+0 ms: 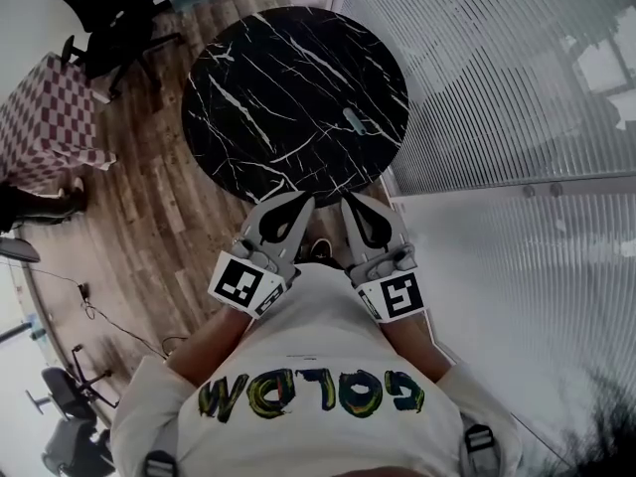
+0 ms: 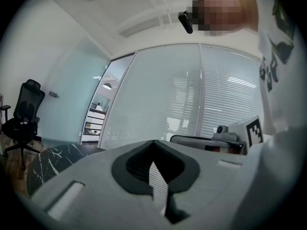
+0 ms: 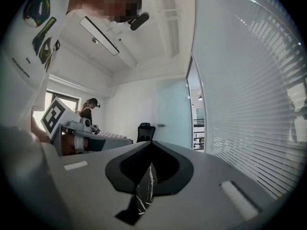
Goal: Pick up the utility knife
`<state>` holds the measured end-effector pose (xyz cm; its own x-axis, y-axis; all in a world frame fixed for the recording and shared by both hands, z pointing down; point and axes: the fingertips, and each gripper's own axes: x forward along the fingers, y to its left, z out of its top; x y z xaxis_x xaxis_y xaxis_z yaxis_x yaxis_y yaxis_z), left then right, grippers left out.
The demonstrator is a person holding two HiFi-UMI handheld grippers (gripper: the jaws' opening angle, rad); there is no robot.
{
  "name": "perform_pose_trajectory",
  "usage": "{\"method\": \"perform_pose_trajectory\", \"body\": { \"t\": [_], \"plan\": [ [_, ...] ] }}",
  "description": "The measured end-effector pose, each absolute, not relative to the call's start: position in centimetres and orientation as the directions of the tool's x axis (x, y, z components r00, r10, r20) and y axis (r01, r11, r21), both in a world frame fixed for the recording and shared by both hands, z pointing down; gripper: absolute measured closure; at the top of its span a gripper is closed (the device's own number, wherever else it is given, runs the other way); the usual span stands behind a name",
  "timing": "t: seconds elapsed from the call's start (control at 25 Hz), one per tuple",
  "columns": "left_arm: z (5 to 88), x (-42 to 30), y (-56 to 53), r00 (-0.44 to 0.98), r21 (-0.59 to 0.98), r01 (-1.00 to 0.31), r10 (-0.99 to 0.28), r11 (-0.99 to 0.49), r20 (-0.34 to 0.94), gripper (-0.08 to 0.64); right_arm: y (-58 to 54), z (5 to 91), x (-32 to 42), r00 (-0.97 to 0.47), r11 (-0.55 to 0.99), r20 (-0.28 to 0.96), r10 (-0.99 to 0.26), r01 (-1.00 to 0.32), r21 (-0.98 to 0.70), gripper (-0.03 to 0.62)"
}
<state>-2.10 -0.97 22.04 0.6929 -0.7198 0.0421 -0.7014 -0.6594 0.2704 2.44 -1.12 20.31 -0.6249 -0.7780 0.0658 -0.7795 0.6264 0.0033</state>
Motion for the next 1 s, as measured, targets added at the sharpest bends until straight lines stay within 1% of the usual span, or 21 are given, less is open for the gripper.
{"method": "perform_pose_trajectory", "body": {
  "t": [0.36,0.52,0.88,1.0],
  "plan": [
    [24.2,-1.9,-4.2,0.688,0.294,-0.708,-0.722,-0.642,0.078,0.558,-4.3,22.2,3.5,-0.607,0.613,0.109,-0.787,-0.790,0.027,0.590],
    [25.5,-1.0,-5.7,0.719,0.272,-0.685,-0.688,-0.676,0.100,0.558,-5.8,23.1,4.2,-0.589,0.595,0.123,-0.799,-0.803,0.018,0.590],
    [30.8,-0.1,-8.8,0.737,0.281,-0.671,-0.658,-0.687,0.152,0.558,-9.4,27.9,5.8,-0.561,0.577,0.189,-0.806,-0.816,0.037,0.589],
    [31.9,0.2,-9.9,0.737,0.281,-0.671,-0.660,-0.687,0.147,0.559,-10.4,29.6,6.1,-0.559,0.581,0.215,-0.801,-0.812,0.053,0.589]
  ]
}}
